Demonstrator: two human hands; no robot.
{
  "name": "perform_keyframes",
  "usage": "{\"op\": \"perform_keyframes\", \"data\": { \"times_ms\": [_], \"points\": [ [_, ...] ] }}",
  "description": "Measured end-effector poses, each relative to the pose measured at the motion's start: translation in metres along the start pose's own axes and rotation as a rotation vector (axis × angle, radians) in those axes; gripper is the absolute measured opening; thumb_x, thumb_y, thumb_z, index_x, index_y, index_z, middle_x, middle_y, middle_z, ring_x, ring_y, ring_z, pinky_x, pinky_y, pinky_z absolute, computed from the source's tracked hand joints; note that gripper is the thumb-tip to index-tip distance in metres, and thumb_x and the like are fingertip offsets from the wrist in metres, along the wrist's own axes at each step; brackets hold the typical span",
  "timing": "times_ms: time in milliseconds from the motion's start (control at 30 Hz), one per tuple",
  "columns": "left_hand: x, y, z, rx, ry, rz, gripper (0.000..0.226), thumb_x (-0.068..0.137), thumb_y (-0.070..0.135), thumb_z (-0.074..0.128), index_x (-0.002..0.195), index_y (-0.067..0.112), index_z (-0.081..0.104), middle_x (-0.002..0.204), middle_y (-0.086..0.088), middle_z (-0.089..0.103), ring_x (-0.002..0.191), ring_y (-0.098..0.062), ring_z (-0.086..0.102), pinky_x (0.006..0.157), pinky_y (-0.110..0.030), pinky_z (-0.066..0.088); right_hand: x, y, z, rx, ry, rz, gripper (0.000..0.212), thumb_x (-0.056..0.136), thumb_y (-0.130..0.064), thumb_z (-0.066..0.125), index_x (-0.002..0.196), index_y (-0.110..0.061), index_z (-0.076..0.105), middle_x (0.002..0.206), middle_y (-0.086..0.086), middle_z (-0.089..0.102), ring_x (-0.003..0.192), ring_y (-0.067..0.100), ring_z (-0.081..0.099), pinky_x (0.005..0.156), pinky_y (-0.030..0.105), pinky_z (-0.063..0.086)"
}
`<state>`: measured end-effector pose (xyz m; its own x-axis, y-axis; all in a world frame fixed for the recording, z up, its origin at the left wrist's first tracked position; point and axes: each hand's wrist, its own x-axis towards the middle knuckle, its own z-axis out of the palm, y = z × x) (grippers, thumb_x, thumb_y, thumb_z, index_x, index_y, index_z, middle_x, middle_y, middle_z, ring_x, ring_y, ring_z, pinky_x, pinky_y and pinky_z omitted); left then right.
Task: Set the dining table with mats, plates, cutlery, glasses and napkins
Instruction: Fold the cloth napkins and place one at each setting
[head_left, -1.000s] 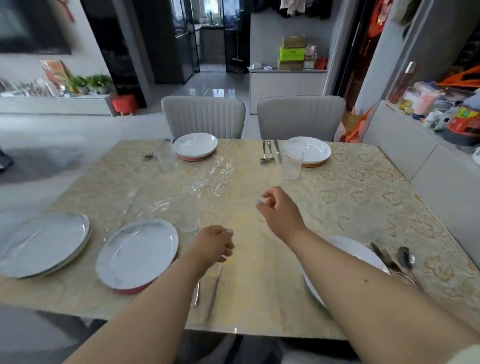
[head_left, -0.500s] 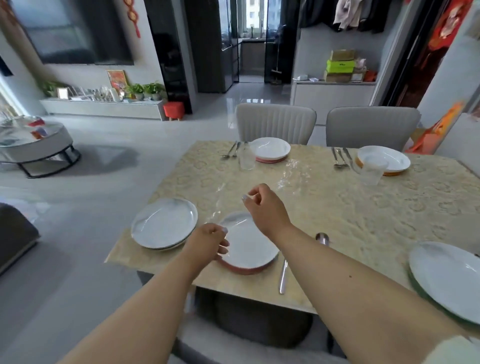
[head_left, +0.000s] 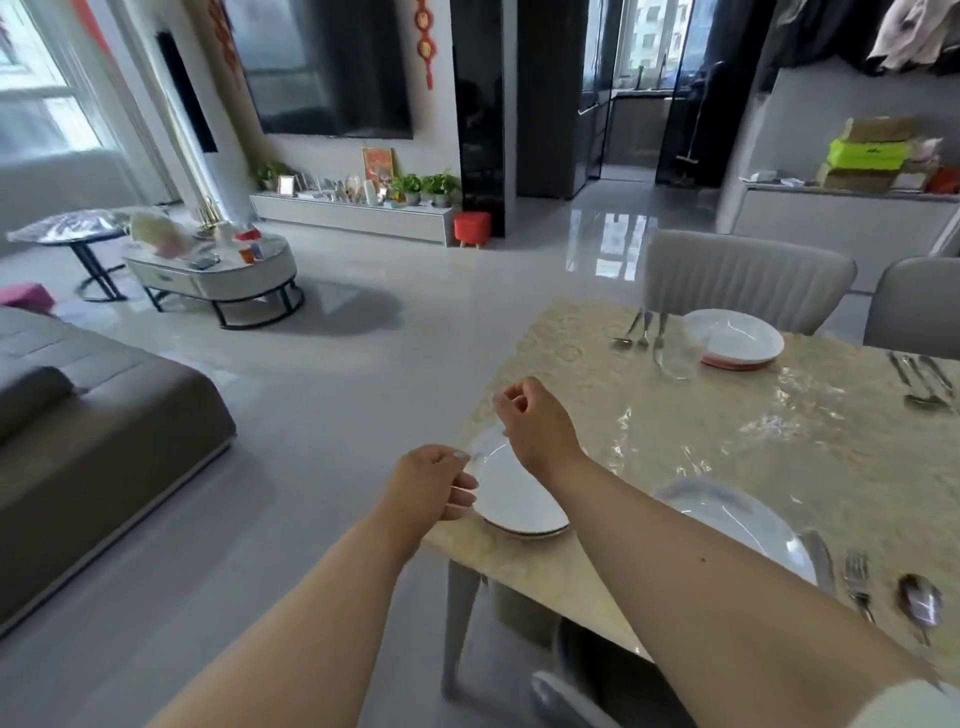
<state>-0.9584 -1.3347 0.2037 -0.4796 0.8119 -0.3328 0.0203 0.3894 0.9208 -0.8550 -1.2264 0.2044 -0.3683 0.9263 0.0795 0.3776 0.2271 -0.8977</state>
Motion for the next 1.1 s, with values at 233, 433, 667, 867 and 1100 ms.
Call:
{"op": "perform_keyframes", "data": {
  "times_ms": [233,433,667,867,1100],
  "points": [
    [0.078,0.029,-0.069,0.004,-0.011,0.013,0.018,0.098,0.020,0.051,0.099,0.009,0.065,0.087,-0.013,0.069,0.072,-0.021,0.065,0.072,-0.034,0.057,0.081,-0.042,0.063,0.199,0.018,0.012,0.020,0.097,-0.035,0.046,0.084,-0.020,0.051,0.077,0.000,0.061,0.064,0.016,0.059,0.072,0.036,0.051],
    [0.173,0.069,-0.120,0.039,-0.022,0.032,0.017,0.097,0.019,0.053,0.099,0.009,0.065,0.087,-0.012,0.069,0.072,-0.021,0.065,0.072,-0.034,0.056,0.170,-0.063,0.101,0.212,0.054,0.066,0.026,0.098,-0.037,0.046,0.083,-0.016,0.051,0.075,0.003,0.060,0.061,0.017,0.058,0.072,0.039,0.052],
    [0.271,0.107,-0.156,0.003,-0.066,0.047,0.016,0.098,0.019,0.053,0.103,0.007,0.062,0.086,-0.013,0.067,0.068,-0.020,0.063,0.064,-0.030,0.055,0.253,-0.073,0.134,0.233,0.135,0.139,0.035,0.098,-0.036,0.046,0.095,-0.003,0.058,0.073,0.003,0.060,0.059,0.017,0.059,0.075,0.041,0.052],
    [0.368,0.139,-0.185,0.025,-0.164,0.114,0.013,0.098,0.016,0.051,0.096,0.009,0.061,0.086,-0.013,0.064,0.067,-0.020,0.062,0.065,-0.031,0.054,0.335,-0.090,0.163,0.258,0.280,0.161,0.034,0.098,-0.035,0.047,0.094,-0.003,0.058,0.069,0.002,0.058,0.058,0.016,0.057,0.071,0.037,0.050],
    [0.478,0.192,-0.204,0.111,-0.346,0.185,0.010,0.099,0.018,0.048,0.094,0.015,0.057,0.090,-0.014,0.065,0.069,-0.020,0.063,0.066,-0.031,0.056,0.417,-0.103,0.192,0.238,0.438,0.231,0.034,0.099,-0.035,0.043,0.096,-0.005,0.058,0.073,0.002,0.059,0.063,0.016,0.060,0.077,0.038,0.052]
  ]
}}
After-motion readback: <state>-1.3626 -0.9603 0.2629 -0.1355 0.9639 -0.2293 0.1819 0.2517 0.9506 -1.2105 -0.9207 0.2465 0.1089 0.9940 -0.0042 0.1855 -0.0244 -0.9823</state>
